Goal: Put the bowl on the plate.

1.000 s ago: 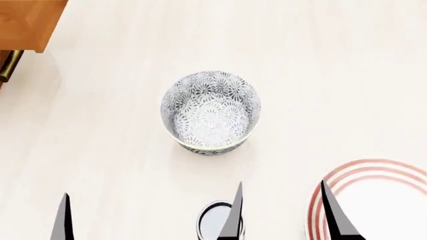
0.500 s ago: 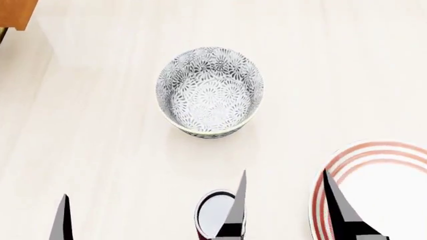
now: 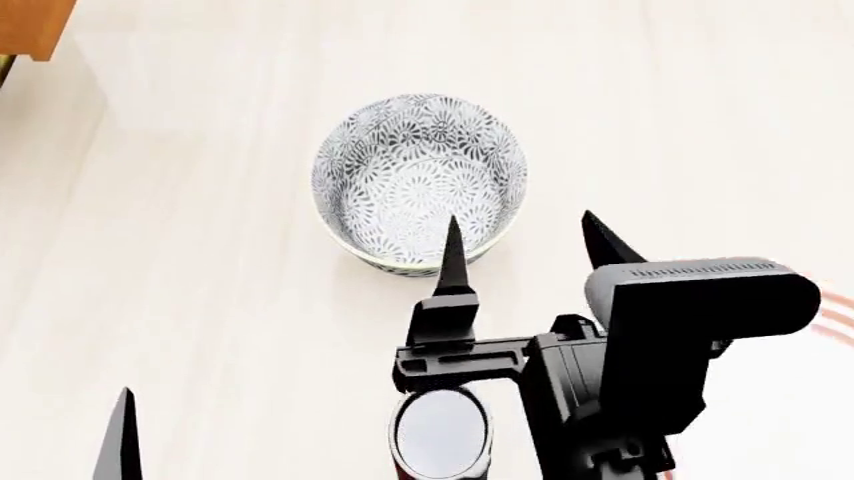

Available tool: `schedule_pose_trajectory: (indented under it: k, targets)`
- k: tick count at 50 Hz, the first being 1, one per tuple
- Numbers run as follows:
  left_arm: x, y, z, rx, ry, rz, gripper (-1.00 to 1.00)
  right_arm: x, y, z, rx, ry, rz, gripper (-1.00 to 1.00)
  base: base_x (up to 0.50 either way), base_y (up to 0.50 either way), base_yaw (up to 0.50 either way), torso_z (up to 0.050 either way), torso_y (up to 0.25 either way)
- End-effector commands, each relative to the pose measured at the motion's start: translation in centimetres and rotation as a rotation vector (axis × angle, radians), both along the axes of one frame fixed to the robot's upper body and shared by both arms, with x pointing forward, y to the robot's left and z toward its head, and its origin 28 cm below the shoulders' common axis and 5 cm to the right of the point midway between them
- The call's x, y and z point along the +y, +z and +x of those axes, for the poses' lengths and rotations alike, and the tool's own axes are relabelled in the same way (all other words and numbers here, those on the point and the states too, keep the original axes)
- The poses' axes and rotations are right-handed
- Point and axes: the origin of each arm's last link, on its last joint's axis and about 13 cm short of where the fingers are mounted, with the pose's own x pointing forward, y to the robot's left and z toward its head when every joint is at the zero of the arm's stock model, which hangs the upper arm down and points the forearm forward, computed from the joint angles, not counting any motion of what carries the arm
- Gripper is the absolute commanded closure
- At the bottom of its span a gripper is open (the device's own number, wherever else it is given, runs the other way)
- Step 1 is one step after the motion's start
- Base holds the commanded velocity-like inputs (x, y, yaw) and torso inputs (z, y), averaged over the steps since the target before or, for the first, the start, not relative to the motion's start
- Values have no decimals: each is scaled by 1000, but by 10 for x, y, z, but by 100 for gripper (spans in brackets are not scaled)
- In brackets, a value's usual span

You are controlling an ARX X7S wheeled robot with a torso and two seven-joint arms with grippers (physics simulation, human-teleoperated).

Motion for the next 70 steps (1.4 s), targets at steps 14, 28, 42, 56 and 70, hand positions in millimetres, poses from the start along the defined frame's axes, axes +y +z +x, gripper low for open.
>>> schedule_pose_trajectory:
  k: [14, 28, 42, 56, 70]
  targets:
    - [3, 7, -2, -33, -1, -28, -100, -7, 15, 82, 170, 24, 300, -100, 0, 0, 0, 0, 0]
    - [2, 8, -3, -35, -5, -32, -100, 6, 7, 107, 260, 46, 343, -100, 0, 0, 0, 0, 0]
    - [2, 8, -3, -33, -8, -31, -100, 9, 9, 120, 326, -12, 400, -100, 0, 0, 0, 0, 0]
    - [1, 5, -2, -29, -12, -30, -100, 7, 11, 128, 354, -103, 488, -100, 0, 0, 0, 0, 0]
    - [1, 6, -3, -27, -15, -33, -100, 12, -7, 146, 470, -149, 596, -100, 0, 0, 0, 0, 0]
